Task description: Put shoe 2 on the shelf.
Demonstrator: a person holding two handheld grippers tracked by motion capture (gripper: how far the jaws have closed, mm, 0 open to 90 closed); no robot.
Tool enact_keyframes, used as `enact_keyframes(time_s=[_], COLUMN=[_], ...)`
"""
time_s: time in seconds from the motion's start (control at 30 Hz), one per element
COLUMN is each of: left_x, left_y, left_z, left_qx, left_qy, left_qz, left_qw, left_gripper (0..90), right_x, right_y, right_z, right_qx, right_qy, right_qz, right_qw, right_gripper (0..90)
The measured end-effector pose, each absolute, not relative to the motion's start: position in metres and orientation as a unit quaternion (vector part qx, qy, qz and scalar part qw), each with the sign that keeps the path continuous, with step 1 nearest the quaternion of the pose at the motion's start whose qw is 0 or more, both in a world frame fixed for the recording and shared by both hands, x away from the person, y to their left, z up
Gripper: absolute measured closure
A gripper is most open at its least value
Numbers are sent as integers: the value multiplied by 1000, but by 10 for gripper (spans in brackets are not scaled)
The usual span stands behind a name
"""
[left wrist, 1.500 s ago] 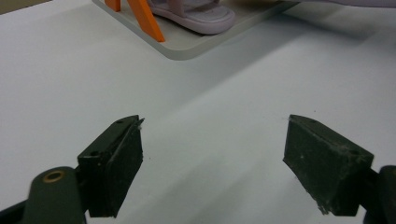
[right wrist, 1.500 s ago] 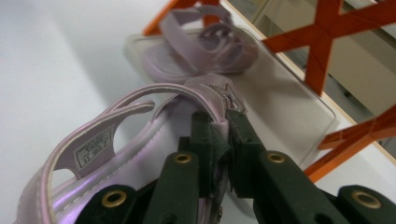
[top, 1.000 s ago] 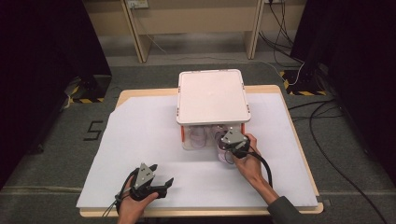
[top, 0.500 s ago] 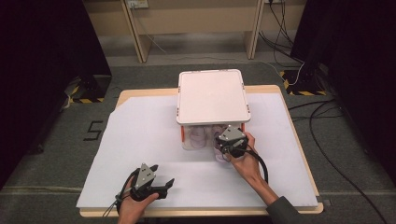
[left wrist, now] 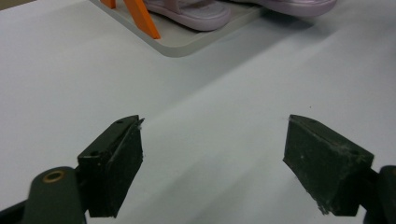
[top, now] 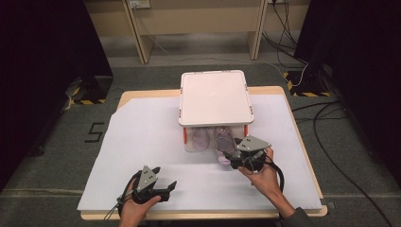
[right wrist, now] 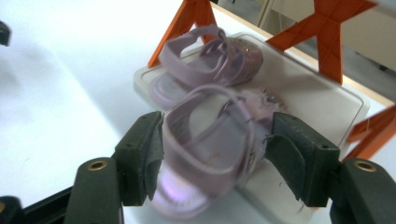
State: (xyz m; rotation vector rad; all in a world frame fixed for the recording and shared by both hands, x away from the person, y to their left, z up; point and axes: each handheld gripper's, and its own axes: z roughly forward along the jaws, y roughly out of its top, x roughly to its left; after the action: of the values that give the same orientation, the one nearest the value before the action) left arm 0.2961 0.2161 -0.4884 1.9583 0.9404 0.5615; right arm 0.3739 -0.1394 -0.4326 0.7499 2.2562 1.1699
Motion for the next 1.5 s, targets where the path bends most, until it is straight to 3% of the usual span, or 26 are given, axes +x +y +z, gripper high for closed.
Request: enact_keyframes(time_s=[0.47, 0.9, 0.97, 1.5], left_x=[297, 297, 297, 297], left_y=[215, 214, 214, 214], left_z=[-489, -490, -491, -492], left_qx=[787, 790, 790, 792], left_qy=[377, 376, 376, 376], left_qz=[225, 223, 223, 222], left_qw=[433, 430, 429, 427], left_gripper=[190, 191, 191, 191], right_x=[361, 382, 390, 427], right_y=[-146, -134, -136, -117], right_z=[-476, -478, -478, -481], right_qx=[292, 296, 299, 310], right_qy=[848, 841, 836, 831], right_qz=[388, 380, 393, 386], right_qw=[212, 245, 241, 254], right_gripper=[318, 469, 547, 549])
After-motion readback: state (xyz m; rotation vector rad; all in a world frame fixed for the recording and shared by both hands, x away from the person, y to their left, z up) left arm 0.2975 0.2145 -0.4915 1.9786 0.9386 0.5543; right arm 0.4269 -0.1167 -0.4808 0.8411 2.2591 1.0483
